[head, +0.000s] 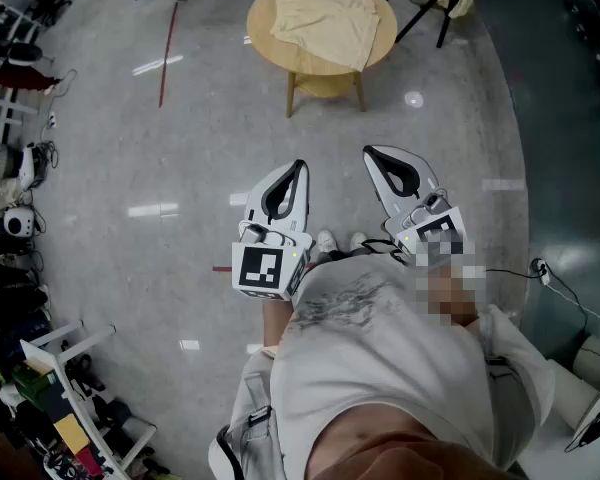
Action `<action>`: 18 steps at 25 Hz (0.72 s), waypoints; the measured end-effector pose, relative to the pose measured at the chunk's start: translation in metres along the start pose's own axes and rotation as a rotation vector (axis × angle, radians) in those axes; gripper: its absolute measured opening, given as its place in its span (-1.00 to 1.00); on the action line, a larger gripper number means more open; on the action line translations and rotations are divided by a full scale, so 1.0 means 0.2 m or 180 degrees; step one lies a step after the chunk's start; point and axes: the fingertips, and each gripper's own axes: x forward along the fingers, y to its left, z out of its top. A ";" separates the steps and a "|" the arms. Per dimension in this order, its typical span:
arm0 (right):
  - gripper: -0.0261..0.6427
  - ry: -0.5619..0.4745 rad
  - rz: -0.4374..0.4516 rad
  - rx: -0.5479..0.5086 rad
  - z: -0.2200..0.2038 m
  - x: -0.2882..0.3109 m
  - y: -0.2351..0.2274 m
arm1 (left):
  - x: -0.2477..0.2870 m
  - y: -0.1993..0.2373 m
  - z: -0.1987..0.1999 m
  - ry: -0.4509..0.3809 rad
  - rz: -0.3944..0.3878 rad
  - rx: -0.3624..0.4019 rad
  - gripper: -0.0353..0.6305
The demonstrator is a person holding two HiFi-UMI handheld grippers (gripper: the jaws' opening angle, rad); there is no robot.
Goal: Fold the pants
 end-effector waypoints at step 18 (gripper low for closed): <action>-0.90 0.0201 -0.0010 0.0162 -0.14 -0.48 -0.33 | 0.14 -0.45 -0.08 0.0097 0.0407 0.0125 -0.87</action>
